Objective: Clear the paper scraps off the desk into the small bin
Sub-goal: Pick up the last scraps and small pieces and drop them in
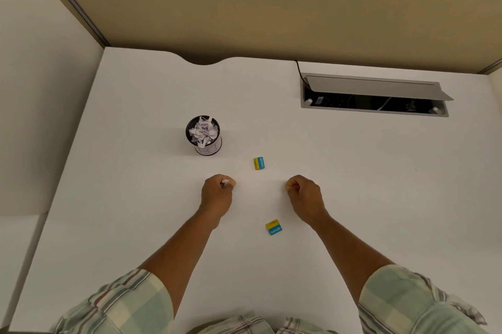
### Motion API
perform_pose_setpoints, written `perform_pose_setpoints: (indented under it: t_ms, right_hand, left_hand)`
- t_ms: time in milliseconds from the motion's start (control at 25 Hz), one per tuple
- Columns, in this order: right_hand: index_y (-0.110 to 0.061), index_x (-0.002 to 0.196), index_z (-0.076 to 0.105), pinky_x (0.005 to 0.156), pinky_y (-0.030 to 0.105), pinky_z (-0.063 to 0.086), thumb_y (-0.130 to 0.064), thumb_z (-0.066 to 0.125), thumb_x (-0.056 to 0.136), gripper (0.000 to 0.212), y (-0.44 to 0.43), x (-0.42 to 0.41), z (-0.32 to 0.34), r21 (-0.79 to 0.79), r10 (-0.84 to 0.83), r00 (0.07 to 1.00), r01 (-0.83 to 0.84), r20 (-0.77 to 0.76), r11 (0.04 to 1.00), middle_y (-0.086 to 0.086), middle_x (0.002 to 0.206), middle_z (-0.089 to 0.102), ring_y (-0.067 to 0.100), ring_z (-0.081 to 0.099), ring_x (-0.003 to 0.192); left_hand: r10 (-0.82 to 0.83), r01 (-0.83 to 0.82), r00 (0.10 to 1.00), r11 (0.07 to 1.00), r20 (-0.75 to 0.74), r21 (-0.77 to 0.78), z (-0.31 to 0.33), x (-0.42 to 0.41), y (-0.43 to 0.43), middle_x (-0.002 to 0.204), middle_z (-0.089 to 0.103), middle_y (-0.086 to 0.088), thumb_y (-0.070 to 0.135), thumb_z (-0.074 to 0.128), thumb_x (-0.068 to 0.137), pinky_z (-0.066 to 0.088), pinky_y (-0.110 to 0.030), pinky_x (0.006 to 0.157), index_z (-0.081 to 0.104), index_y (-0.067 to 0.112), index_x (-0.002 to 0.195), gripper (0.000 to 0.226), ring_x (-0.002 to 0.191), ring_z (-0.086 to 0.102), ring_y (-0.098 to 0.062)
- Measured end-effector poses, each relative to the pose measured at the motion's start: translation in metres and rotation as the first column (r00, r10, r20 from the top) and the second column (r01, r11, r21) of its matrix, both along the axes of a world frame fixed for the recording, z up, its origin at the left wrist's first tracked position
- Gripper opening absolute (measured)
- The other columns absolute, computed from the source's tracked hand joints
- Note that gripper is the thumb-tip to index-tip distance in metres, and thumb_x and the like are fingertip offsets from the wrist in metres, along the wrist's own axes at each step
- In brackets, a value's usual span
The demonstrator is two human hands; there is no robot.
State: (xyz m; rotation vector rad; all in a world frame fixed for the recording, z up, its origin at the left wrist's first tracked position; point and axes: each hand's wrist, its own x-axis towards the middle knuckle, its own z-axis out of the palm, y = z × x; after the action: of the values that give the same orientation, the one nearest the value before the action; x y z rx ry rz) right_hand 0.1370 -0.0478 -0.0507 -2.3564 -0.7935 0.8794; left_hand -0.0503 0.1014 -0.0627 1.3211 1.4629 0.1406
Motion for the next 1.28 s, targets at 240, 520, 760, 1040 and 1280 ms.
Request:
perform_pose_setpoints:
  t_ms: [240,520,760,1040,1280]
  right_hand:
    - [-0.017,0.081,0.065,0.059,0.013,0.041,-0.009,0.054,0.094,0.019,0.004,-0.006,-0.001,-0.067,0.085,0.99,-0.077,0.115,0.995,-0.004,0.078,0.065,0.013,0.06,0.073]
    - [-0.011,0.082,0.061,0.062,0.023,0.039,-0.015,0.047,0.1,0.023,0.0,-0.013,-0.011,-0.186,0.236,0.943,-0.195,0.232,0.963,0.004,0.081,0.061,0.018,0.057,0.075]
    - [-0.011,0.09,0.056,0.066,0.024,0.037,-0.003,0.045,0.096,0.015,0.006,-0.013,-0.013,-0.292,0.338,0.905,-0.26,0.258,0.92,0.007,0.091,0.055,0.016,0.049,0.078]
    - [-0.018,0.083,0.063,0.065,0.008,0.043,-0.003,0.054,0.091,0.019,0.083,-0.035,0.051,0.248,0.087,0.991,-0.11,0.103,0.962,-0.012,0.082,0.062,0.001,0.058,0.078]
    - [-0.012,0.084,0.068,0.066,0.018,0.047,-0.005,0.056,0.09,0.015,0.192,-0.054,0.098,0.316,0.219,0.969,-0.244,0.112,0.917,-0.003,0.085,0.07,0.009,0.06,0.075]
  left_hand:
    - [0.057,-0.057,0.998,0.998,0.014,-0.015,0.008,-0.016,-0.003,0.079,0.069,-0.002,0.019,0.057,0.097,0.045,-0.021,0.057,0.071,0.012,0.092,0.016,0.067,0.06,-0.012]
    - [0.039,-0.04,0.999,0.999,-0.028,-0.016,0.007,-0.029,-0.003,0.085,0.07,-0.004,0.02,0.056,0.098,0.045,-0.021,0.058,0.07,0.013,0.092,0.017,0.069,0.061,-0.013]
    - [0.028,-0.028,0.999,1.0,-0.033,-0.009,0.014,-0.027,-0.008,0.088,0.071,-0.007,0.02,0.054,0.098,0.045,-0.021,0.058,0.07,0.012,0.092,0.019,0.074,0.062,-0.017]
    - [0.064,-0.081,0.994,0.976,0.092,0.203,0.061,-0.022,0.018,0.077,0.069,0.008,0.017,0.057,0.091,0.046,-0.024,0.061,0.069,0.019,0.083,0.015,0.071,0.063,-0.013]
    - [0.152,-0.203,0.975,0.91,0.164,0.362,0.11,-0.004,0.095,0.081,0.075,0.008,0.016,0.062,0.084,0.055,-0.024,0.068,0.075,0.019,0.079,0.014,0.079,0.07,-0.01]
